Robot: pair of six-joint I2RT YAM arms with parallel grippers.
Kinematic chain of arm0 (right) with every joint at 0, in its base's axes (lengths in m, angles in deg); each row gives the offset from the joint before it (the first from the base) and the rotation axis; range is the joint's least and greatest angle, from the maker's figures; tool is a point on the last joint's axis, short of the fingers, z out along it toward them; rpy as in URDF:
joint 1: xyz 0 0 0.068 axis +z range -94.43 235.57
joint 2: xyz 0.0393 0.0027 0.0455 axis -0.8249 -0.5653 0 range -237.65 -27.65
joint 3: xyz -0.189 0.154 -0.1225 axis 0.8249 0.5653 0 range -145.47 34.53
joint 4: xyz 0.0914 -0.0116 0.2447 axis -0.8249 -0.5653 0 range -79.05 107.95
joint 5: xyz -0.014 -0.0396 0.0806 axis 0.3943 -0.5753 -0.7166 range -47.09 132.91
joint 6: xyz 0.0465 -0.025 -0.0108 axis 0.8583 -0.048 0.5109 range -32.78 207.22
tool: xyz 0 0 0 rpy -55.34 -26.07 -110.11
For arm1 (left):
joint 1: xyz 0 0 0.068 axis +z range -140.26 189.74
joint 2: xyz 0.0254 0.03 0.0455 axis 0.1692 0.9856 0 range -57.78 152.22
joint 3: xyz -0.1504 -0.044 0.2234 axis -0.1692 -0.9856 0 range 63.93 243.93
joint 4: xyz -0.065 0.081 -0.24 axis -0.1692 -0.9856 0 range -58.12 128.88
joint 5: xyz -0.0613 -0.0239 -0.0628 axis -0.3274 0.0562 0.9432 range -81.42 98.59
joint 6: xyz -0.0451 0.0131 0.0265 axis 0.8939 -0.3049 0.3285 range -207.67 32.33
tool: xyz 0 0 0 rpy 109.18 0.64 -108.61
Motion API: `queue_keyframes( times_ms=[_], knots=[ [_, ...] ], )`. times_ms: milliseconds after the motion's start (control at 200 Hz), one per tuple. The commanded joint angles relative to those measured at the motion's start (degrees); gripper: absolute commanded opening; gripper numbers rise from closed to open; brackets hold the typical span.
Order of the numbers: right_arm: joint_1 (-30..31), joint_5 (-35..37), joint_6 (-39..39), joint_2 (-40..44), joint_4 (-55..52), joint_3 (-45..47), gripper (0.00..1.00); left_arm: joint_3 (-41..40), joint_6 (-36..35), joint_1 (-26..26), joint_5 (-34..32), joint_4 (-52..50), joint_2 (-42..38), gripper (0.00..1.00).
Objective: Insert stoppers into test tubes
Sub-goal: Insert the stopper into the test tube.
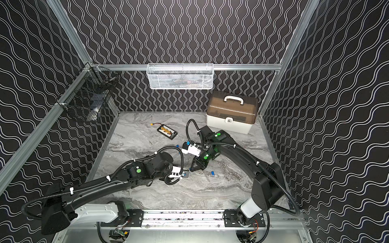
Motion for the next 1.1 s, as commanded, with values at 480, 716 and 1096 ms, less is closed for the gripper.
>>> queue_keyframes(
  times_ms=[480, 716, 1096],
  knots=[
    [-17.6, -6.3, 22.8, 20.6, 35.3, 18.6, 0.60, -6.2, 4.6, 5.1, 12.7, 7.8, -2.3, 0.00],
    [-18.8, 8.8, 37.5, 15.4, 34.1, 18.3, 0.57, 3.2, 16.3, 16.4, 24.1, -7.6, 11.3, 0.00],
    [-18.9, 9.7, 35.9, 11.5, 32.0, 16.3, 0.56, 11.5, 31.9, 28.2, 20.5, -10.3, 22.2, 0.00]
  ],
)
